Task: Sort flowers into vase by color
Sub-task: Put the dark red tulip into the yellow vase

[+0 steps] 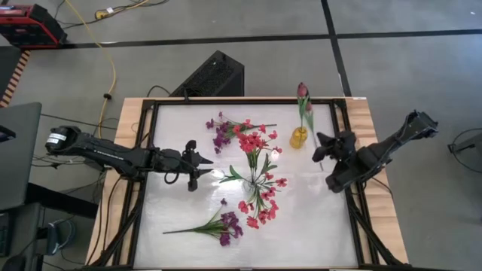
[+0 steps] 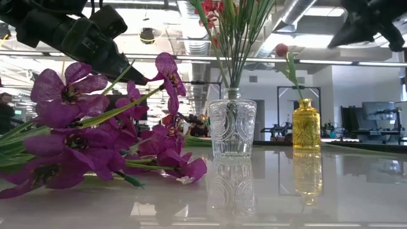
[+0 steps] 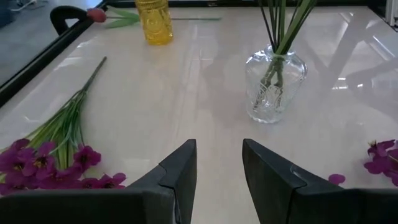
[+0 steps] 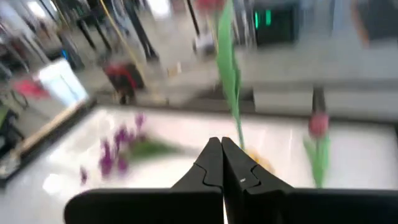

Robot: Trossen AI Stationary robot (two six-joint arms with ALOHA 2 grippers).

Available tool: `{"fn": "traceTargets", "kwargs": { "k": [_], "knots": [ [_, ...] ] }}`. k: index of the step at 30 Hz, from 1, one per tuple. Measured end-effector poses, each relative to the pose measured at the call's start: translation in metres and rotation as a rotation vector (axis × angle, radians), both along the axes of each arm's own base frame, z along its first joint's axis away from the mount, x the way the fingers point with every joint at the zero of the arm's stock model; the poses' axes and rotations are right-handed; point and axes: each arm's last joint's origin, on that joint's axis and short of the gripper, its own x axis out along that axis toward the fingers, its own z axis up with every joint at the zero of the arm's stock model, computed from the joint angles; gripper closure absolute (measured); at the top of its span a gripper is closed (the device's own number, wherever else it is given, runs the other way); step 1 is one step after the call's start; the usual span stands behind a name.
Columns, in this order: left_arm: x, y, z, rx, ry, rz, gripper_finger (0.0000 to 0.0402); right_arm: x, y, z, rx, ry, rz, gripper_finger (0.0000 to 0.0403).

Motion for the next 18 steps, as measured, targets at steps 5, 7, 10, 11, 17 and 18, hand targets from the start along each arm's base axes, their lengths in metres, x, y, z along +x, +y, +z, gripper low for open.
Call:
{"fn": "traceTargets", "kwargs": {
  "k": [5,7,10,11,17,18],
  "knots": [
    [0.0,0.0,-0.001,0.055,0.014,-0.023,0.0282,0.006,0.004,-0.012,0.278,0.183,-0.005,0.0377],
    [0.0,0.0,-0.001,0.08,0.018,-0.033,0.0282,0.008,0.006,-0.017,0.402,0.282,-0.006,0.0374],
    [0.0,0.0,-0.001,0.109,0.023,-0.046,0.0282,0.013,0.009,-0.025,0.589,0.439,0.019,0.0375],
    [0.0,0.0,-0.001,0.112,0.023,-0.047,0.0282,0.016,0.01,-0.027,0.656,0.485,0.034,0.0376],
    [-0.001,0.0,-0.002,0.101,0.032,-0.055,0.0282,0.039,0.024,-0.035,0.957,0.667,0.401,0.0377],
    [-0.001,0.0,-0.002,0.099,0.036,-0.06,0.0282,0.047,0.027,-0.033,0.947,0.639,0.524,0.0376]
  ]
}}
